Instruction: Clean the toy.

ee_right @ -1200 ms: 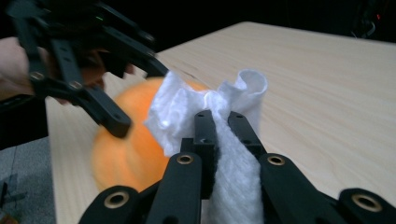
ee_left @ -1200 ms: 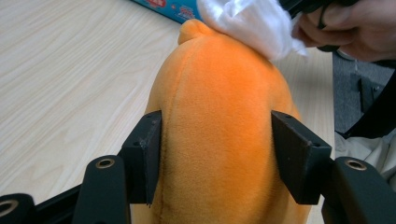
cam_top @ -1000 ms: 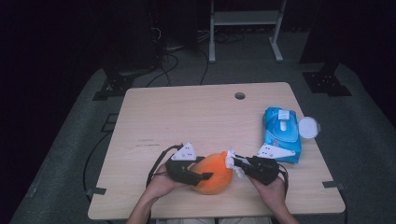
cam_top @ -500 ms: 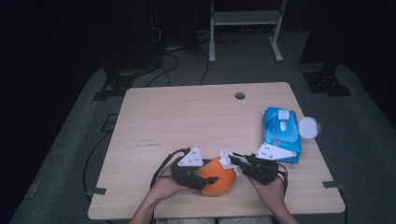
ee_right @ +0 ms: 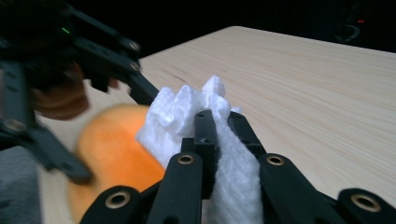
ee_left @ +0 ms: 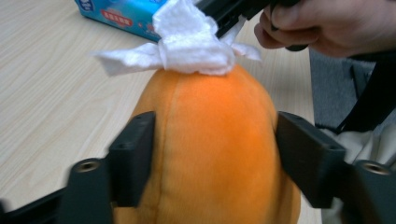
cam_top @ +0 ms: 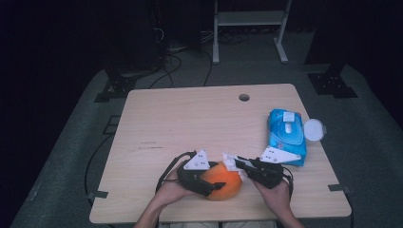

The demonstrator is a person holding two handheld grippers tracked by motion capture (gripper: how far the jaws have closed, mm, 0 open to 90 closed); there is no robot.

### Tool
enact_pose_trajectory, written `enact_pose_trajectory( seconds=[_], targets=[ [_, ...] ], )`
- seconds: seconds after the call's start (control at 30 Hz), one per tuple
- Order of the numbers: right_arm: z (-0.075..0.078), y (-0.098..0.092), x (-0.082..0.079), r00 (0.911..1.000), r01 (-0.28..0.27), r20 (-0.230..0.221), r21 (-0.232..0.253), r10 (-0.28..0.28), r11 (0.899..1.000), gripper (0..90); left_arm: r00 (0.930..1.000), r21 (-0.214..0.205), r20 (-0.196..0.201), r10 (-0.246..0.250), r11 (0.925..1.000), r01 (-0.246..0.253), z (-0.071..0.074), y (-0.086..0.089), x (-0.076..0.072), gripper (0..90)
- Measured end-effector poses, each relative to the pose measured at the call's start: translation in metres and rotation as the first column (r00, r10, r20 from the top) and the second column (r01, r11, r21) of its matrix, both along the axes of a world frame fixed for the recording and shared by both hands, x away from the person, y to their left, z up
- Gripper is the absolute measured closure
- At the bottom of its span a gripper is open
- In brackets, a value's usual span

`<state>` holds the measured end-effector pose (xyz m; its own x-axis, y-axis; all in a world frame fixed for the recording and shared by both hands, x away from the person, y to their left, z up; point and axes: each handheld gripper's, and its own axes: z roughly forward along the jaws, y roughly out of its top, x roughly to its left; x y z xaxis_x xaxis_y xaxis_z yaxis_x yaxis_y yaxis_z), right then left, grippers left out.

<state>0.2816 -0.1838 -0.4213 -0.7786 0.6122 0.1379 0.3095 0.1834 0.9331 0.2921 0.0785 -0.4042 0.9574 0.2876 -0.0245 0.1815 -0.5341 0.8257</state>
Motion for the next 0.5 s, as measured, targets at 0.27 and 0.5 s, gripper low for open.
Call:
enact_pose_trajectory(
  seconds=[0.27, 0.5],
  targets=[
    [0.002, 0.005, -0.004, 1.0, 0.0, -0.006, 0.028, 0.0, 1.0, 83.0, 0.9957, 0.016, -0.057, 0.072, 0.9973, -0.072, -0.006, -0.005, 0.004, 23.1],
    [0.002, 0.002, -0.003, 0.9997, 0.001, 0.024, -0.015, 0.0, 1.0, 83.1, 0.9957, -0.01, -0.093, 0.0, 1.0, -0.001, -0.002, 0.002, 0.005, 20.6]
  ],
)
